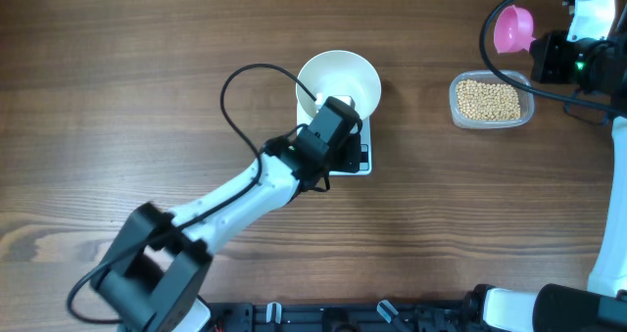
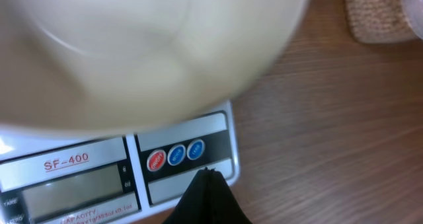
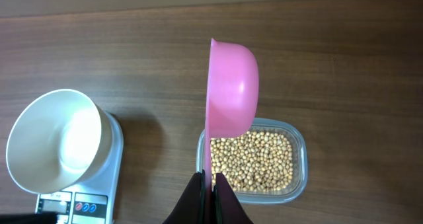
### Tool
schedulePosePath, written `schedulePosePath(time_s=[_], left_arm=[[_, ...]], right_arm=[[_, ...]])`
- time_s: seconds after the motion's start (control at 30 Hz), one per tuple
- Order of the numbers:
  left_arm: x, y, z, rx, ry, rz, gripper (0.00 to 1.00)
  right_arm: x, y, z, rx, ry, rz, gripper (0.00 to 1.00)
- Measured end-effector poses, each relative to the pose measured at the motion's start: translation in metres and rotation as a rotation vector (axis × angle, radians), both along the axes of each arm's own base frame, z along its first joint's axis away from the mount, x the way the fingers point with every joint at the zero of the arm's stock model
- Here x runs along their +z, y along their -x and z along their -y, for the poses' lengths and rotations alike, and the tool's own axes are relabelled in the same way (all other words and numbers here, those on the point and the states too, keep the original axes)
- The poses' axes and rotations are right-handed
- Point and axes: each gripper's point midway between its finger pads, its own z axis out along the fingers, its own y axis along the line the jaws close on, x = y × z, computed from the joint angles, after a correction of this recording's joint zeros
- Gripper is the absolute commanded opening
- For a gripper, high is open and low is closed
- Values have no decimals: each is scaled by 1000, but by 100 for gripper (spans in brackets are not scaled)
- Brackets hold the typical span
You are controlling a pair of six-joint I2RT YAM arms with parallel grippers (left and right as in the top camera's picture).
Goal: Scoop item into bowl and weigh 150g on scale
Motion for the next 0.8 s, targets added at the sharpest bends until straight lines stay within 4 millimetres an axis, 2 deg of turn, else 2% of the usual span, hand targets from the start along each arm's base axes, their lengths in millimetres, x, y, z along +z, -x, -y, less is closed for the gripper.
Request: schedulePosePath(time_s=[0.13, 0.17, 0.27, 0.37, 0.5, 0.57, 0.7, 0.8], left_arm=[[-26, -9, -8, 33, -76, 4, 4], [-28, -10, -9, 39, -84, 8, 4], [-26, -13, -11, 49, -95, 27, 4], [-6, -9, -10, 42, -73, 54, 4], [38, 20, -16, -7, -69, 72, 4], [52, 48, -31, -38, -108, 47, 4], [40, 86, -71, -38, -157, 10, 4], [37, 94, -82, -25, -83, 86, 4]], right_arm=[[0, 0, 0, 0, 0, 0, 4], [0, 0, 0, 0, 0, -1, 4], [-1, 1, 0, 0, -1, -4, 4], [-1, 1, 0, 0, -2, -8, 4], [-2, 3, -1, 0, -3, -14, 5], [-2, 3, -1, 0, -4, -15, 4], [-3, 3, -1, 0, -4, -17, 4], [-2, 3, -1, 0, -4, -14, 4]])
